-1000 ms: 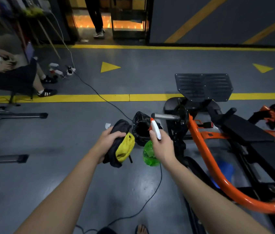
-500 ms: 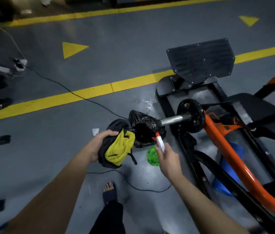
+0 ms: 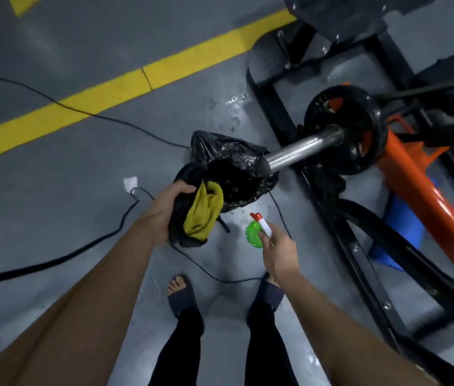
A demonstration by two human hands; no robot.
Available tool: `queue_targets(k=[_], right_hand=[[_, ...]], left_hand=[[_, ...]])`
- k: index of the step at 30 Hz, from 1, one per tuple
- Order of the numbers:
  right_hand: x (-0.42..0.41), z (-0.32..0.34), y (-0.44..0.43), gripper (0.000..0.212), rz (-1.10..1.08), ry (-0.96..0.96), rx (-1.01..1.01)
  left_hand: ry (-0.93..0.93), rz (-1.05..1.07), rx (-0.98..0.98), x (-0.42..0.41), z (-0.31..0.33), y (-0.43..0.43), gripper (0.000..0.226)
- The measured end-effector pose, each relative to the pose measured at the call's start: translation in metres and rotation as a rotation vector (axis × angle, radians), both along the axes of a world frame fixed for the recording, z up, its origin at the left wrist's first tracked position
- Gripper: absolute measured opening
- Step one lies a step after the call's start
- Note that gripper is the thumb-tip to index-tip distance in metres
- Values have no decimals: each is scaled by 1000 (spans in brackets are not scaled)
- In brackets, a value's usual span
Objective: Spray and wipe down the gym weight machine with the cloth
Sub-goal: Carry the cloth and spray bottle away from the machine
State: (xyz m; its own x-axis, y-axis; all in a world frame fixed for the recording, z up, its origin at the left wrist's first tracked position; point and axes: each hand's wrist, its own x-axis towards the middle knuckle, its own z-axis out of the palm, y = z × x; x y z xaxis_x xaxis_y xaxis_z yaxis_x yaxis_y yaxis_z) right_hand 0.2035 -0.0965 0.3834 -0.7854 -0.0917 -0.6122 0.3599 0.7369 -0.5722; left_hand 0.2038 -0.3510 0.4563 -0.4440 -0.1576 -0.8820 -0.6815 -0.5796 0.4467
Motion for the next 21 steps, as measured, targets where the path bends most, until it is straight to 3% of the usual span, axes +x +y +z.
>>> queue_targets(k=[6, 10, 12, 16, 21], right_hand=[[-2, -182, 27, 29, -20, 32, 105], [-5, -299, 32, 27, -125, -2, 213], [-14, -347, 31, 29, -132, -20, 226], [-23, -407, 36, 29, -126, -84, 296], [-22, -397, 20, 40, -164, -90, 208]], left_hand=[[19, 76, 27, -28, -169, 52, 28], [54, 176, -89, -19, -273, 69, 68], [80, 189, -114, -16, -309, 69, 73], [129, 160, -140, -15, -348, 65, 67], [135, 95, -188, -19, -339, 67, 36]])
